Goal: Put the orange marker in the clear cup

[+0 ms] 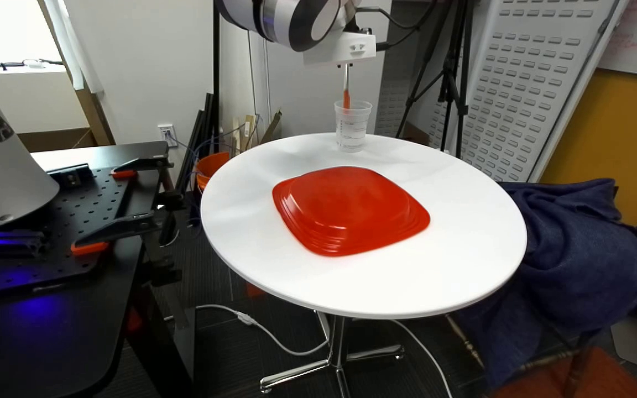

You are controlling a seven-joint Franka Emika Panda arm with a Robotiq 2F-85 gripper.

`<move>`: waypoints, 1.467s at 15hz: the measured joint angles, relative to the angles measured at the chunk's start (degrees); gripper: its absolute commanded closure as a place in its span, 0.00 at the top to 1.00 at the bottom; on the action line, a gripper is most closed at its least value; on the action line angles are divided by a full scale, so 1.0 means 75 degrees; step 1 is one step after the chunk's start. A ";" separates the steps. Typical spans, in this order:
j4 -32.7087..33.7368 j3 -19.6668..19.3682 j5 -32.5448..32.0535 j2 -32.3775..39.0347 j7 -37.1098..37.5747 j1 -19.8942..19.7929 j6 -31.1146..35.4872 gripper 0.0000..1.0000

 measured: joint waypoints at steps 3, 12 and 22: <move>0.0002 0.0004 0.0000 0.0030 -0.0053 -0.0006 -0.0001 0.83; 0.0000 0.0082 0.0002 0.0065 -0.0059 -0.0042 -0.0033 1.00; -0.0011 0.0062 0.0391 -0.0925 0.1126 -0.0234 0.0020 1.00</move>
